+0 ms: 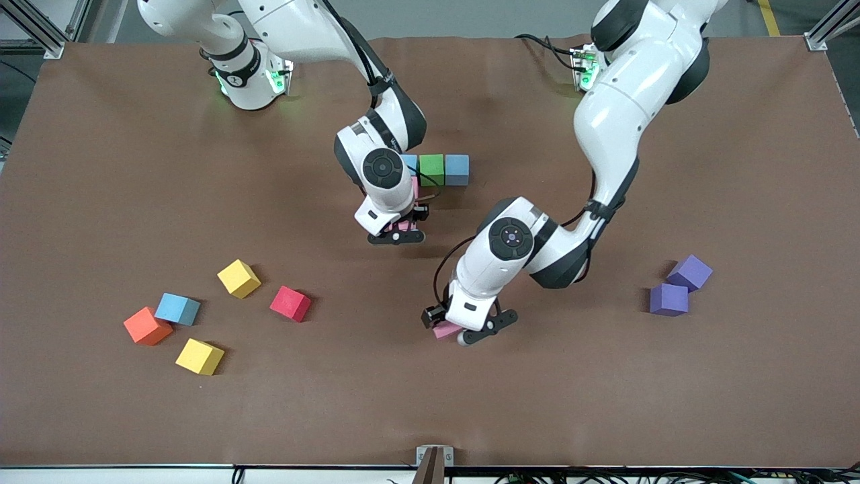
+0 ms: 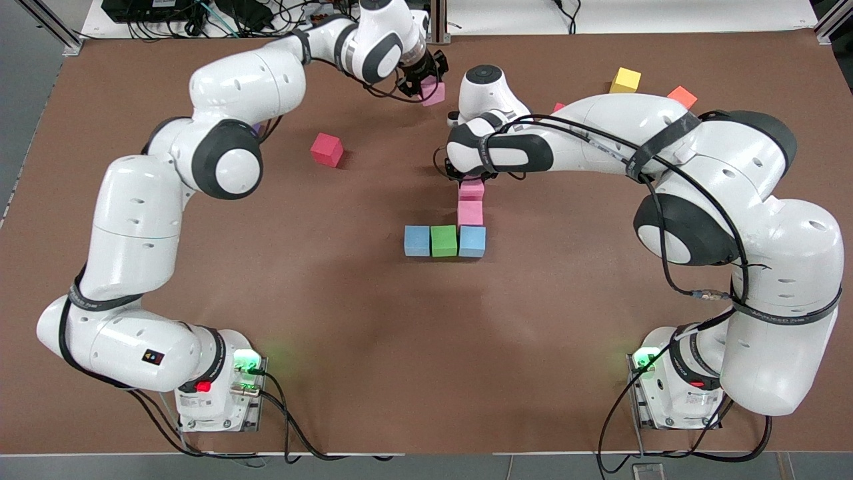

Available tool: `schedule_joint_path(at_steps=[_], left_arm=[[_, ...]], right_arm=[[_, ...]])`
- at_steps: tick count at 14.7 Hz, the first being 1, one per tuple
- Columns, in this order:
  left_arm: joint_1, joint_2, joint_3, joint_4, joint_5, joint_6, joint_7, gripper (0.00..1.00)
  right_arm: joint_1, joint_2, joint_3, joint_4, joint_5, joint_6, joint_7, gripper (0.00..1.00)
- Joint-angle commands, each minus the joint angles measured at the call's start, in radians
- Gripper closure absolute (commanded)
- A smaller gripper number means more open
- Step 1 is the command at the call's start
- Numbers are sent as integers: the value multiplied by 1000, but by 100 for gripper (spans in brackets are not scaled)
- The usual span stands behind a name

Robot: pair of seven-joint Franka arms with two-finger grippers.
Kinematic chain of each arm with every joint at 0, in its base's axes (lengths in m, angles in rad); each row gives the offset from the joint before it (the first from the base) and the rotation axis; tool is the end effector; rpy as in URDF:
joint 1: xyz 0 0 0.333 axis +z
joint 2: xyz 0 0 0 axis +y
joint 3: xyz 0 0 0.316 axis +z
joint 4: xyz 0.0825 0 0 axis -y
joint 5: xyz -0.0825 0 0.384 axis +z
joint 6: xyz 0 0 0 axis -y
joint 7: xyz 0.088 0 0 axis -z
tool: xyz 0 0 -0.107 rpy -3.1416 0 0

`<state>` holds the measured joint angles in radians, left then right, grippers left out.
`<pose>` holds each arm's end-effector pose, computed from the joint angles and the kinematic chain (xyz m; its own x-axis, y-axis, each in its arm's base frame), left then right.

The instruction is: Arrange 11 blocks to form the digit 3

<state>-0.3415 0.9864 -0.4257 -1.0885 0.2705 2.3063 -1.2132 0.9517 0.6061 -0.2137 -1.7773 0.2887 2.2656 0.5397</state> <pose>0.6575 -0.4541 0.2784 0.8659 0.5002 0.0033 0.4738 -0.8223 0.3151 0.4682 0.4490 0.2147 0.9910 0.0337 -0.1293 0.0318 -0.9994 -0.0166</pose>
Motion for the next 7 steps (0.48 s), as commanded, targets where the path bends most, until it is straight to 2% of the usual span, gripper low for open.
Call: schedule_joint_path(at_steps=[1, 4, 7], left_arm=[[28, -116, 15, -161, -5, -12, -133, 66], [42, -176, 16, -270, -2, -2, -280, 66], [58, -204, 16, -324, -2, 8, -429, 66]], right_arm=[[16, -26, -6, -34, -17, 2, 8, 92], [19, -26, -4, -34, -17, 5, 9, 92], [19, -26, -4, -34, -17, 9, 9, 92]])
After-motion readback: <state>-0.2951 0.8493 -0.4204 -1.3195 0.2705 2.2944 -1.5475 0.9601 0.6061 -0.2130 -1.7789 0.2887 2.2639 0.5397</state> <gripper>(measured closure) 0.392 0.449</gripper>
